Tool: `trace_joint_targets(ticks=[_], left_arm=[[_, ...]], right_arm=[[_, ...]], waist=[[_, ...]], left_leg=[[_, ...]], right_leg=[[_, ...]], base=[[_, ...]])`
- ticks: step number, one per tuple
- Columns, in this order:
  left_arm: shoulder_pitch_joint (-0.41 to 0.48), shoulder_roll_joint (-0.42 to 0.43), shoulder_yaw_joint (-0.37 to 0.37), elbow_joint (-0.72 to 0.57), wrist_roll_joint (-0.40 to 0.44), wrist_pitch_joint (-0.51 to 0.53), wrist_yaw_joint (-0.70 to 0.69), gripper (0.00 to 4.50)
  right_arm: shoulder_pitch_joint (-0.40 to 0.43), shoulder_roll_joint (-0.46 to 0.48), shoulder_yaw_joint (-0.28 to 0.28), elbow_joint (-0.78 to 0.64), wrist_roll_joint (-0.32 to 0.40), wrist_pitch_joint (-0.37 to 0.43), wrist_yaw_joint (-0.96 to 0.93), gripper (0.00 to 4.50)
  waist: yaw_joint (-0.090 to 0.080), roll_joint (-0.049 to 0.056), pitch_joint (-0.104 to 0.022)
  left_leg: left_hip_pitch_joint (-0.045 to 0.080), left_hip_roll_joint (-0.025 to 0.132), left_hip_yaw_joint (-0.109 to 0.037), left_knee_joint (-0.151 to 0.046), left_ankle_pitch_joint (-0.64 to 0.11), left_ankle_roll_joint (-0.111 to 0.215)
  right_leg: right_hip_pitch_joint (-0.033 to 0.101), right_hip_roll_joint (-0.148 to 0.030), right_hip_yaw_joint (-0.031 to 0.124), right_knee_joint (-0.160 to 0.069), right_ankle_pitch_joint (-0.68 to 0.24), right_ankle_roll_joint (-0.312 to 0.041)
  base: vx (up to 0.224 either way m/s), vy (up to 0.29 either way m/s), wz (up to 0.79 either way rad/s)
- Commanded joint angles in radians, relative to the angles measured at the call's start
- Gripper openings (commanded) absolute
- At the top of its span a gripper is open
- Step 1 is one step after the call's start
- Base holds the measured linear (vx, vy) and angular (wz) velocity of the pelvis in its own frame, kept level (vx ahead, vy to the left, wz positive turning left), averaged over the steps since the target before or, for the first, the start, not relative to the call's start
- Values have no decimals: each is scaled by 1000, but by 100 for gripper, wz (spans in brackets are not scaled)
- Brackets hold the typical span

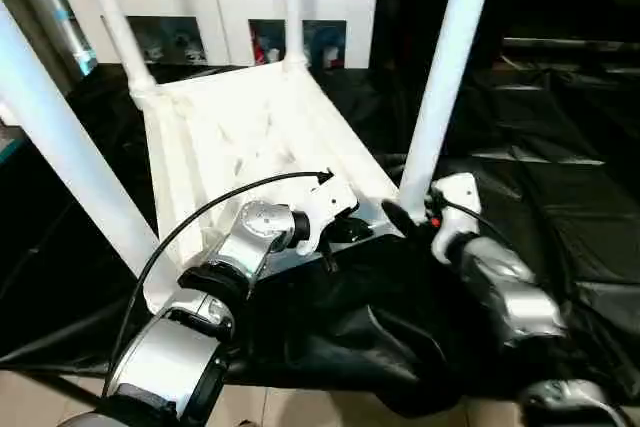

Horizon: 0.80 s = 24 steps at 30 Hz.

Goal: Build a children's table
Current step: Rotate leg to tighten

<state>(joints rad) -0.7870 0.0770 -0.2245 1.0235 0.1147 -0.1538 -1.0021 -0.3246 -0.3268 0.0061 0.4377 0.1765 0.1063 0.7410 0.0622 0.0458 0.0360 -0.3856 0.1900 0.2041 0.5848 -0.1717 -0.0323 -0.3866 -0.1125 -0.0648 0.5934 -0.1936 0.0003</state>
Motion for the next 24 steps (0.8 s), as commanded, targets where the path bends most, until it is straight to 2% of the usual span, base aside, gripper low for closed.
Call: trace_joint_targets(ticks=[1,2,3,8,11,12,13,14,15,18,19,20,21,22,23,24], left_arm=[[-3,-10,-11,-32,-18,-50,-28,0],[-4,0,-7,-27,-18,-58,-31,0],[-4,5,-5,-26,-18,-64,-36,0],[-2,21,0,-33,-30,-87,-83,0],[-1,23,6,-35,-38,-97,-97,0],[-1,23,6,-35,-38,-97,-97,0],[0,23,17,-43,-60,-104,-106,0],[1,19,29,-53,-79,-98,-114,28],[2,17,34,-60,-89,-93,-118,44],[30,17,60,-152,-149,-28,-157,62],[38,20,65,-175,-158,-16,-158,76],[50,23,71,-207,-171,2,-159,91],[83,33,83,-290,-195,55,-156,99],[99,38,87,-327,-204,82,-154,103],[121,46,89,-376,-211,117,-146,103],[141,53,91,-416,-213,145,-135,128]], right_arm=[[33,-22,50,-53,34,26,141,365],[62,-88,23,-87,64,42,206,365],[81,-128,5,-108,82,54,245,365],[118,-221,-45,-127,109,70,326,365],[128,-254,-68,-146,135,86,346,365],[128,-254,-68,-146,135,86,346,365],[150,-290,-97,-197,192,138,377,365],[160,-303,-109,-223,221,168,397,368],[165,-306,-111,-235,231,179,404,368],[198,-298,-83,-303,246,216,425,368],[203,-294,-74,-314,247,222,426,368],[210,-289,-62,-330,248,230,427,368],[223,-278,-39,-361,253,246,426,368],[228,-274,-31,-372,256,252,424,368],[233,-269,-22,-384,260,260,421,368],[236,-266,-16,-390,264,266,419,368]], waist=[[2,-27,-56],[9,-23,-54],[14,-24,-55],[16,-27,-51],[14,-30,-53],[14,-35,-53],[16,-37,-54],[23,-34,-55],[28,-33,-57],[32,-30,-58],[35,-27,-60],[33,-29,-61],[32,-36,-59],[32,-35,-59],[29,-42,-55],[29,-38,-56]], left_leg=[[19,42,-17,-65,-226,99],[16,43,-17,-65,-218,107],[17,45,-16,-64,-219,110],[16,44,-19,-68,-264,91],[14,44,-20,-67,-241,92],[13,44,-19,-66,-235,97],[13,44,-18,-64,-219,105],[13,46,-20,-61,-198,122],[11,45,-17,-58,-173,137],[8,44,-16,-56,-165,141],[10,49,-18,-56,-151,142],[10,51,-18,-55,-150,143],[8,51,-17,-56,-149,149],[7,53,-19,-57,-148,148],[6,50,-16,-58,-156,148],[8,52,-17,-59,-162,143]], right_leg=[[44,-39,32,-71,-99,-223],[43,-41,32,-69,-109,-225],[41,-43,32,-70,-124,-224],[38,-44,30,-81,-240,-208],[37,-43,29,-77,-216,-213],[37,-43,29,-77,-208,-215],[37,-43,29,-74,-190,-219],[42,-44,30,-70,-162,-221],[41,-44,30,-67,-130,-225],[40,-46,27,-64,-114,-241],[37,-45,27,-59,-83,-256],[37,-42,26,-54,-62,-265],[35,-41,26,-53,-58,-264],[37,-43,26,-50,-56,-266],[34,-41,26,-56,-87,-258],[34,-42,27,-54,-103,-256]], base=[[0,0,0],[0,0,0],[0,0,0],[0,0,0],[0,0,0],[0,0,0],[0,0,0],[0,0,0],[0,0,0],[0,0,0],[0,0,0],[0,0,0],[0,0,0],[0,0,0],[0,0,0],[0,0,0]])
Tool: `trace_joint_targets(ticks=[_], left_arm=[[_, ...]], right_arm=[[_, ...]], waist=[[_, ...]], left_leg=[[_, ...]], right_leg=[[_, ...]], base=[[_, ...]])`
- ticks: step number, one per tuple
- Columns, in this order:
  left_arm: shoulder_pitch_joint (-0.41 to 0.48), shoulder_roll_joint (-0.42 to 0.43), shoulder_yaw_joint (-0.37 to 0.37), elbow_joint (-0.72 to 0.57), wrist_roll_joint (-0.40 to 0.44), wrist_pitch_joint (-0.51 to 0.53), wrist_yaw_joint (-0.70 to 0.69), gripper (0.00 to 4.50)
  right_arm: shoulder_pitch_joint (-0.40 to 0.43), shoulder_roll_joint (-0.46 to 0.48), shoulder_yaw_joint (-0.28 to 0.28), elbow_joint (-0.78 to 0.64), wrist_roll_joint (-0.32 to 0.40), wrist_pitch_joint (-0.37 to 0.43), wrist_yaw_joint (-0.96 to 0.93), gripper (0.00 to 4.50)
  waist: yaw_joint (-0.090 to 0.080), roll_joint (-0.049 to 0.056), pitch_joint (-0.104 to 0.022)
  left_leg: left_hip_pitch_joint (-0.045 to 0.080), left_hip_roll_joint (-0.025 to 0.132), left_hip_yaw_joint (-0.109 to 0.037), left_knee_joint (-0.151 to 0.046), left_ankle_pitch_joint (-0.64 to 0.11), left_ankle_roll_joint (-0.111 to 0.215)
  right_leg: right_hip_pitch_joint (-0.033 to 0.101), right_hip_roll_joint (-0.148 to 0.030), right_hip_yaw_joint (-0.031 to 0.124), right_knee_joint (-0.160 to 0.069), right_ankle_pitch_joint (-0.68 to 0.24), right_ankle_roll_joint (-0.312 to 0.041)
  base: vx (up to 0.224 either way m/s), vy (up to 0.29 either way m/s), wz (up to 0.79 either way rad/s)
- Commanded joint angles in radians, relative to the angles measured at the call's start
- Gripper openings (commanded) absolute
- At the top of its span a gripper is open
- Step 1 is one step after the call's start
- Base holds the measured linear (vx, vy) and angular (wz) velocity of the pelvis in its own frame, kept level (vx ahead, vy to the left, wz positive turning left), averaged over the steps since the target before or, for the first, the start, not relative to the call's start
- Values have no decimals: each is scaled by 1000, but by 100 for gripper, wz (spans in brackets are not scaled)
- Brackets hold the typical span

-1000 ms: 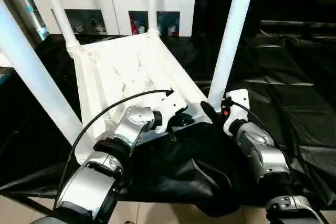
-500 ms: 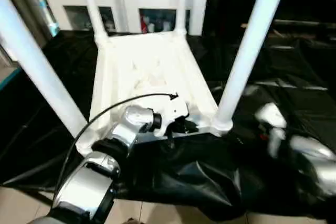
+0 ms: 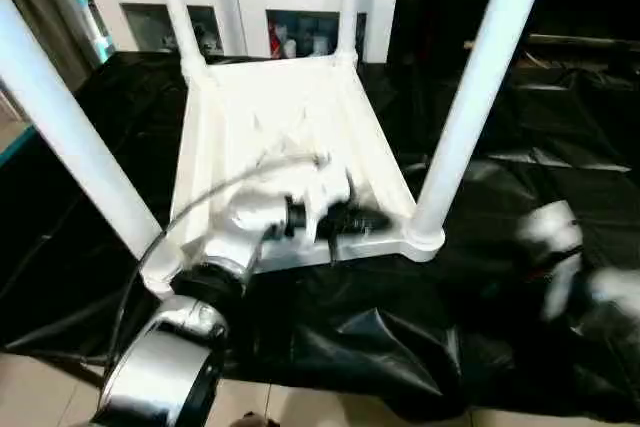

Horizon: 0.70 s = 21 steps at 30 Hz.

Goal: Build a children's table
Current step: Rotate leg to tighten, then rotate table base

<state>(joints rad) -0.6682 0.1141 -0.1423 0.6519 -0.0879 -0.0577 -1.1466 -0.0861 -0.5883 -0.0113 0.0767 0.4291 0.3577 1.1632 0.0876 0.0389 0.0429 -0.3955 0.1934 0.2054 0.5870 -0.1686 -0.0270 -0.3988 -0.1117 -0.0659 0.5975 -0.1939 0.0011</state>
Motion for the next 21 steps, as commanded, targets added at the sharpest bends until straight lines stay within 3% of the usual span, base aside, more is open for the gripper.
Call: trace_joint_targets(ticks=[1,2,3,4,5,6,7,8,9,10,13,14,16,17,20,21], left_arm=[[28,18,9,-56,-11,58,13,128],[96,38,18,-170,6,118,74,140],[118,44,21,-206,8,140,90,148],[162,57,26,-275,13,174,113,148],[166,59,26,-282,13,177,114,158],[262,93,38,-430,1,258,128,172],[276,98,40,-454,-3,275,129,187],[366,129,56,-606,-40,396,136,190],[406,143,58,-676,-60,453,140,190],[433,152,58,-716,-69,481,140,210],[516,179,59,-830,-89,555,150,230],[555,189,65,-871,-93,580,156,233],[613,208,78,-937,-101,616,180,246],[649,219,94,-981,-107,642,202,260],[685,239,114,-1034,-125,683,208,277],[723,277,144,-1087,-153,735,197,283]], right_arm=[[-2,-4,3,-31,13,16,-4,368],[-2,8,13,-39,15,27,-16,368],[-2,12,15,-42,16,30,-20,368],[-5,22,17,-41,13,30,-31,368],[-6,23,17,-41,13,30,-33,368],[-26,56,20,-28,-3,23,-68,368],[-31,62,19,-23,-6,21,-75,368],[-64,101,21,9,-24,12,-121,368],[-79,113,25,27,-35,-1,-138,368],[-92,124,27,46,-49,-16,-160,368],[-133,156,29,102,-88,-54,-230,368],[-155,172,25,131,-99,-63,-262,368],[-184,192,19,167,-113,-70,-306,368],[-201,202,17,190,-130,-82,-339,368],[-222,215,10,227,-155,-105,-383,368],[-257,233,2,290,-186,-137,-454,368]], waist=[[3,-31,-60],[0,-42,-59],[2,-41,-59],[-3,-41,-54],[-2,-42,-54],[-2,-43,-53],[-4,-48,-53],[-7,-48,-54],[-14,-55,-52],[-14,-50,-52],[-12,-53,-44],[-15,-65,-37],[-20,-70,-31],[-23,-66,-31],[-30,-66,-28],[-33,-73,-26]], left_leg=[[19,48,-17,-63,-178,129],[21,49,-16,-64,-193,115],[18,53,-22,-68,-191,106],[16,48,-20,-69,-202,105],[22,50,-21,-70,-215,89],[23,49,-20,-72,-224,80],[21,56,-26,-79,-218,62],[27,56,-24,-79,-226,47],[24,54,-22,-80,-206,42],[28,55,-22,-81,-208,36],[34,49,-15,-81,-237,22],[25,48,-18,-86,-241,15],[27,47,-17,-87,-270,2],[29,46,-18,-88,-289,-7],[32,44,-20,-91,-305,-28],[33,44,-18,-90,-306,-31]], right_leg=[[44,-42,29,-64,-143,-247],[42,-41,31,-66,-175,-234],[45,-48,32,-62,-194,-221],[40,-44,33,-70,-219,-211],[37,-46,35,-73,-252,-198],[34,-43,35,-78,-274,-190],[37,-47,36,-69,-253,-193],[33,-42,35,-66,-249,-191],[31,-38,36,-64,-212,-202],[30,-37,36,-61,-201,-210],[23,-31,41,-70,-216,-203],[27,-34,40,-68,-233,-192],[22,-34,43,-74,-292,-167],[21,-33,45,-78,-324,-150],[17,-26,46,-78,-312,-138],[16,-23,47,-77,-292,-136]], base=[[0,0,0],[0,0,0],[0,0,0],[0,0,0],[0,0,0],[0,0,0],[0,0,0],[0,0,0],[0,0,0],[0,0,0],[0,0,0],[0,0,0],[0,0,0],[0,0,0],[0,0,0],[0,0,0]])
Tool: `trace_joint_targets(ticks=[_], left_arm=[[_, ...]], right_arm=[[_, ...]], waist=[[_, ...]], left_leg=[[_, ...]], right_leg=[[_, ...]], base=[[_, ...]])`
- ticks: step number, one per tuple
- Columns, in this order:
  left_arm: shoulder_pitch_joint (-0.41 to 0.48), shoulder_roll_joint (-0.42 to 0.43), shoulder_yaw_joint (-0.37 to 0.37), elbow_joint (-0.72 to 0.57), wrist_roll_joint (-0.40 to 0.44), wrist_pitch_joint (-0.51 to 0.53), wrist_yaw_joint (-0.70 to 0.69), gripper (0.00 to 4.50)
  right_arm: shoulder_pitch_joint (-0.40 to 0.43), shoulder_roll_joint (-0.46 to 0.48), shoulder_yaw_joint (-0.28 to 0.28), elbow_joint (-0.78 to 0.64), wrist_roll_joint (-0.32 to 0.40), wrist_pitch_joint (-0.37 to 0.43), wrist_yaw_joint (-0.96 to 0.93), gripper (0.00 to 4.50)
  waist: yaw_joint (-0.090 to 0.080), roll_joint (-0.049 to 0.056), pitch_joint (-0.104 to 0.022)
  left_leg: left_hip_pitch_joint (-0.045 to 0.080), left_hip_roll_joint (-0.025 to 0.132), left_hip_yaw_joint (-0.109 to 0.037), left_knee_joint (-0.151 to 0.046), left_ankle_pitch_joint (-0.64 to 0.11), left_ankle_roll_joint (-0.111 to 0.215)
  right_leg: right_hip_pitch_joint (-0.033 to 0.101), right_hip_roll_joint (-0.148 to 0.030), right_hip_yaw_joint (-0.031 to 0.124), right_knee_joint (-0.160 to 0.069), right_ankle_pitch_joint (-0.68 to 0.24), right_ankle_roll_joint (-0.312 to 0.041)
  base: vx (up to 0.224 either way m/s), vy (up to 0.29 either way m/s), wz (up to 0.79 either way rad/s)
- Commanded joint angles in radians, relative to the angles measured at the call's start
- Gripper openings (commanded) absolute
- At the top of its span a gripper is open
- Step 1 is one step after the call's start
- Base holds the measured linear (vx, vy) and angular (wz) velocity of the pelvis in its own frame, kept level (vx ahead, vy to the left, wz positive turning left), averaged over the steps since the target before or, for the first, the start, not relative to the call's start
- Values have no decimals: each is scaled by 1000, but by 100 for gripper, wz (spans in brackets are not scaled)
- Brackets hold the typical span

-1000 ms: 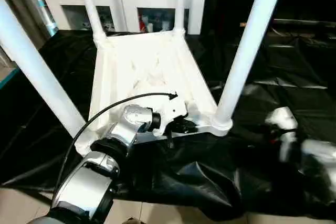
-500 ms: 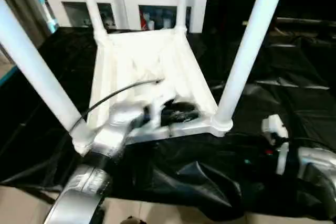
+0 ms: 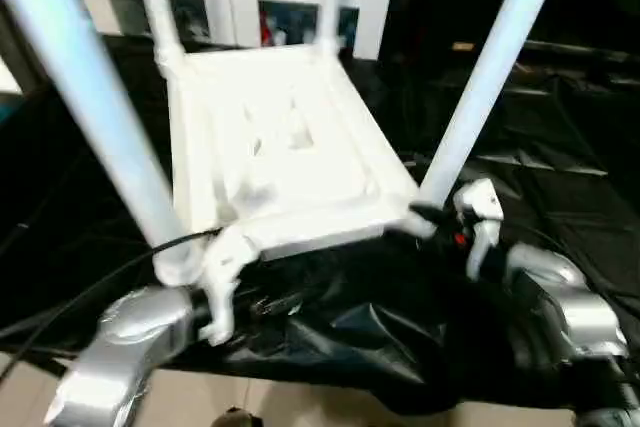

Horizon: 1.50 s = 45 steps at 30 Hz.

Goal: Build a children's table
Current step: Rotate table base

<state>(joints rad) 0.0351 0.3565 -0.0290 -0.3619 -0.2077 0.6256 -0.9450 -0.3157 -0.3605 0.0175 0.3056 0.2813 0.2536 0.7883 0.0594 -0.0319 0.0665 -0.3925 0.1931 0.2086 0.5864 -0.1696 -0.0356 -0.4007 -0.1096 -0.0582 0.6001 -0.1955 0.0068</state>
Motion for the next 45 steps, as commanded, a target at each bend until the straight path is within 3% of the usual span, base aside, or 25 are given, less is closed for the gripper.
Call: trace_joint_targets(ticks=[1,3,6,9,12,13,18,20,22,23,25,27,28,32,33,34,37,38,41,43,45], left_arm=[[31,46,41,-88,-42,68,-9,283],[62,80,84,-129,-71,119,-12,312],[85,116,114,-148,-87,158,-18,324],[156,214,165,-167,-120,223,-75,356],[172,242,190,-169,-130,233,-83,368],[176,251,207,-167,-134,232,-81,391],[140,327,356,-79,-139,129,-90,419],[76,301,386,-39,-169,78,-70,443],[21,237,414,-11,-209,16,-45,449],[10,218,417,-9,-218,-4,-41,449],[-25,179,405,-4,-239,-21,-29,449],[-79,137,372,12,-267,-30,-23,449],[-105,119,354,24,-275,-33,-20,449],[-220,49,265,123,-268,-70,-21,449],[-220,49,265,123,-268,-70,-21,449],[-257,18,206,160,-244,-99,-30,449],[-285,-11,159,184,-240,-110,-43,449],[-309,-40,106,193,-255,-95,-71,449],[-317,-66,44,201,-263,-94,-103,449],[-332,-86,-32,235,-250,-118,-141,449],[-339,-91,-49,247,-245,-127,-149,449]], right_arm=[[-38,10,-30,81,-48,-43,-101,368],[-77,34,-34,152,-79,-81,-174,368],[-105,54,-29,198,-91,-102,-208,368],[-132,77,-19,243,-104,-132,-231,368],[-139,83,-27,255,-99,-144,-231,368],[-142,86,-30,261,-99,-151,-230,368],[-98,76,-44,228,-60,-168,-164,368],[-68,73,-52,201,-45,-168,-160,368],[-36,75,-63,179,-41,-171,-179,368],[-30,76,-66,179,-45,-174,-192,368],[-20,81,-74,182,-52,-186,-217,368],[-13,89,-78,189,-61,-192,-240,368],[-13,91,-75,195,-70,-194,-250,368],[-19,101,-46,227,-124,-193,-303,368],[-19,101,-46,227,-124,-193,-303,368],[-38,117,-33,256,-142,-194,-333,368],[-60,135,-23,285,-154,-198,-354,368],[-94,160,-16,327,-156,-215,-352,368],[-133,181,-18,388,-154,-239,-349,368],[-174,192,-3,456,-176,-264,-341,368],[-185,196,-1,471,-180,-269,-337,368]], waist=[[-6,2,-51],[-17,-3,-50],[-19,1,-50],[-25,3,-52],[-23,9,-54],[-22,10,-56],[-23,11,-60],[-14,17,-61],[-8,25,-65],[-7,23,-66],[-7,21,-69],[-7,32,-69],[-7,26,-68],[-6,31,-67],[-6,30,-69],[-6,33,-70],[-7,33,-73],[-6,39,-74],[-9,36,-78],[-9,32,-78],[-10,34,-83]], left_leg=[[27,44,-24,-90,-292,-29],[28,39,-20,-88,-281,-26],[32,37,-17,-84,-279,-22],[27,34,-19,-85,-272,-16],[36,37,-17,-83,-274,-23],[35,37,-18,-84,-275,-25],[33,32,-19,-79,-289,-24],[44,32,-17,-79,-299,-30],[42,33,-20,-80,-277,-44],[39,32,-20,-78,-264,-46],[38,30,-18,-76,-259,-40],[39,29,-17,-75,-272,-43],[39,28,-19,-74,-293,-45],[41,27,-23,-75,-349,-59],[38,27,-25,-75,-339,-59],[36,27,-26,-74,-325,-55],[37,26,-24,-72,-314,-50],[37,28,-25,-72,-309,-51],[35,29,-24,-69,-298,-44],[31,27,-23,-68,-266,-36],[28,26,-22,-62,-210,-18]], right_leg=[[20,-28,38,-72,-272,-149],[18,-23,39,-70,-248,-161],[17,-19,41,-72,-239,-155],[21,-16,40,-67,-230,-152],[18,-14,42,-65,-205,-164],[20,-15,41,-63,-199,-166],[24,-12,52,-64,-202,-168],[19,-9,53,-67,-201,-165],[24,-8,51,-57,-143,-180],[28,-10,51,-54,-107,-192],[31,-11,51,-53,-96,-200],[30,-12,52,-56,-119,-200],[31,-12,52,-58,-145,-198],[27,-14,52,-68,-247,-174],[29,-14,52,-67,-241,-172],[32,-14,52,-63,-226,-172],[29,-14,51,-64,-219,-180],[30,-14,51,-61,-204,-187],[32,-15,51,-56,-167,-207],[37,-14,50,-55,-135,-211],[43,-15,49,-46,-62,-230]], base=[[0,0,0],[0,0,0],[0,0,0],[0,0,0],[0,0,0],[0,0,0],[0,0,0],[0,0,0],[0,0,0],[0,0,0],[0,0,0],[0,0,0],[0,0,0],[0,0,0],[0,0,0],[0,0,0],[0,0,0],[0,0,0],[0,0,0],[0,0,0],[0,0,0]])
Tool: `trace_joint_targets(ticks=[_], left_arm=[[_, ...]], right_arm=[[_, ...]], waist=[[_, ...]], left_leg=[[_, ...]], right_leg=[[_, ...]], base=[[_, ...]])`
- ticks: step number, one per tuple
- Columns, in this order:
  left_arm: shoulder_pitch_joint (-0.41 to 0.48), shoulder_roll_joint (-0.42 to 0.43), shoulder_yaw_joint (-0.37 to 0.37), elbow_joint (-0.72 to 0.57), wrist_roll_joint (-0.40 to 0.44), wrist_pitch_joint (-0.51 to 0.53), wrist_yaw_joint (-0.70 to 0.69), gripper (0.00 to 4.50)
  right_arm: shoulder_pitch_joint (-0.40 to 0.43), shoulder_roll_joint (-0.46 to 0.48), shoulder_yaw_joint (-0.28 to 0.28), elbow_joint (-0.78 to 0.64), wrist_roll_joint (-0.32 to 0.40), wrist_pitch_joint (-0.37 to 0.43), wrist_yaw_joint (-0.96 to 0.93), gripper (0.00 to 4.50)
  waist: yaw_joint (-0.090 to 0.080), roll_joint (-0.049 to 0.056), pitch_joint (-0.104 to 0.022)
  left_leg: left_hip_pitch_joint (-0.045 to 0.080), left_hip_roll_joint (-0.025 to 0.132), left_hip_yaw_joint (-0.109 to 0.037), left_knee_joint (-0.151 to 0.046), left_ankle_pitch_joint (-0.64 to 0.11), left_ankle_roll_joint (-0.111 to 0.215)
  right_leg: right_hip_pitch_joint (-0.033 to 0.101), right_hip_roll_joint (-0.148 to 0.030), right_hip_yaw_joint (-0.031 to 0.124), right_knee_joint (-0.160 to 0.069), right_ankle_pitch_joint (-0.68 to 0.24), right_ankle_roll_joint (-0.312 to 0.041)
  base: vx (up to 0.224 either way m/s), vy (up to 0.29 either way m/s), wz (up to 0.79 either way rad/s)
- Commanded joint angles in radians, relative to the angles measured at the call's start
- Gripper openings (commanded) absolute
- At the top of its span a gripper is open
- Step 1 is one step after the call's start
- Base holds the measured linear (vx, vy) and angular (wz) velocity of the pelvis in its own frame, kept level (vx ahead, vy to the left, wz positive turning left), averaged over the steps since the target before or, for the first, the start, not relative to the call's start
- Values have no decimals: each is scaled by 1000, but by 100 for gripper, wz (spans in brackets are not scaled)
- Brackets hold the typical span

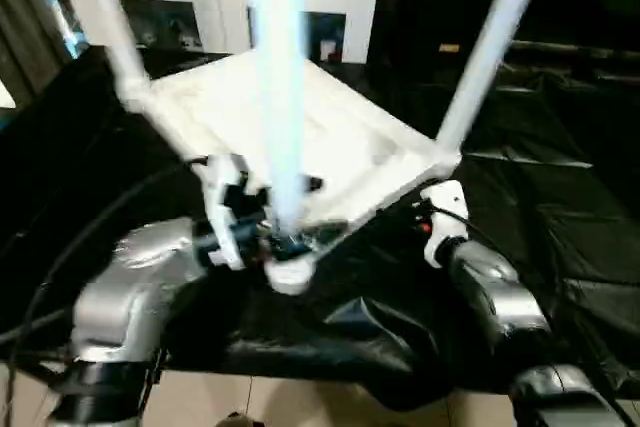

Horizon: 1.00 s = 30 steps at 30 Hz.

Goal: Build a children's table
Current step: Rotate table base

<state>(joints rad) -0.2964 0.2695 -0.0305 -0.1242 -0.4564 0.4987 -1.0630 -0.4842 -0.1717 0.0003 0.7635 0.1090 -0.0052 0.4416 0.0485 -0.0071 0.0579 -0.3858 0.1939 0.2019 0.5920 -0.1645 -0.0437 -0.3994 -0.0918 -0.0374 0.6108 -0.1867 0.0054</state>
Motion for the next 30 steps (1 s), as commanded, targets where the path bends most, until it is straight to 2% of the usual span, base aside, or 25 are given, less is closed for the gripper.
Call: trace_joint_targets(ticks=[1,4,5,6,8,10,11,13,17,22,23,24,26,27,28,30], left_arm=[[-23,-19,-70,33,14,-18,-39,449],[-77,-77,-139,88,40,-55,-54,449],[-89,-88,-153,100,44,-62,-57,449],[-91,-91,-157,103,45,-64,-58,449],[-123,-121,-194,143,61,-95,-65,449],[-148,-145,-217,182,75,-122,-63,449],[-165,-161,-230,218,99,-159,-54,449],[-185,-178,-241,262,124,-200,-49,449],[-227,-206,-258,357,178,-283,-27,449],[-283,-199,-259,481,269,-373,71,449],[-296,-190,-260,512,296,-387,96,449],[-303,-183,-259,534,308,-401,100,449],[-307,-159,-251,552,304,-403,71,449],[-307,-153,-248,555,299,-403,58,449],[-306,-142,-245,557,295,-408,40,449],[-304,-118,-240,564,291,-430,1,449]], right_arm=[[-36,12,19,42,-14,-17,9,368],[-83,25,31,103,-28,-37,15,368],[-93,28,32,119,-31,-46,18,368],[-95,29,32,121,-32,-47,18,368],[-116,34,34,149,-42,-64,20,368],[-131,37,35,173,-51,-82,22,368],[-137,38,35,184,-55,-88,17,368],[-143,37,31,195,-53,-93,16,368],[-154,26,23,217,-60,-113,24,368],[-167,2,3,246,-61,-140,17,368],[-168,-5,-4,247,-56,-142,19,368],[-168,-15,-7,246,-56,-145,18,368],[-159,-44,-20,230,-45,-148,38,368],[-157,-52,-24,225,-41,-149,45,368],[-150,-63,-28,212,-34,-147,66,368],[-132,-88,-34,178,-19,-140,126,368]], waist=[[1,9,-76],[-6,4,-74],[-6,6,-75],[-8,4,-74],[-11,6,-77],[-13,2,-76],[-15,8,-76],[-15,5,-77],[-15,7,-79],[-14,12,-79],[-14,15,-80],[-13,14,-80],[-9,20,-81],[-8,18,-82],[-5,25,-82],[0,25,-82]], left_leg=[[22,25,-14,-66,-202,-4],[20,25,-12,-65,-198,17],[23,25,-11,-63,-208,14],[20,26,-12,-64,-204,14],[20,26,-13,-62,-197,20],[19,26,-12,-60,-194,28],[20,26,-11,-60,-199,32],[19,27,-13,-60,-200,36],[20,27,-12,-57,-188,52],[22,28,-12,-57,-215,53],[22,27,-15,-57,-217,54],[22,27,-15,-56,-215,55],[21,26,-14,-54,-206,59],[21,28,-13,-54,-198,62],[21,27,-14,-53,-195,64],[20,28,-12,-52,-196,74]], right_leg=[[43,-32,28,-55,-52,-232],[45,-34,27,-57,-55,-249],[44,-35,27,-59,-76,-253],[47,-36,27,-57,-75,-254],[48,-37,27,-56,-65,-256],[50,-36,27,-56,-54,-264],[48,-36,27,-58,-58,-268],[50,-36,26,-58,-55,-271],[52,-37,25,-56,-23,-284],[51,-36,24,-59,-45,-283],[53,-36,24,-59,-47,-281],[53,-37,23,-58,-45,-281],[54,-38,23,-57,-39,-288],[54,-37,23,-55,-26,-296],[54,-37,23,-54,-22,-299],[56,-33,21,-52,-10,-300]], base=[[0,0,0],[0,0,0],[0,0,0],[0,0,0],[0,0,0],[0,0,0],[0,0,0],[0,0,0],[0,0,0],[0,0,0],[0,0,0],[0,0,0],[0,0,0],[0,0,0],[0,0,0],[0,0,0]])
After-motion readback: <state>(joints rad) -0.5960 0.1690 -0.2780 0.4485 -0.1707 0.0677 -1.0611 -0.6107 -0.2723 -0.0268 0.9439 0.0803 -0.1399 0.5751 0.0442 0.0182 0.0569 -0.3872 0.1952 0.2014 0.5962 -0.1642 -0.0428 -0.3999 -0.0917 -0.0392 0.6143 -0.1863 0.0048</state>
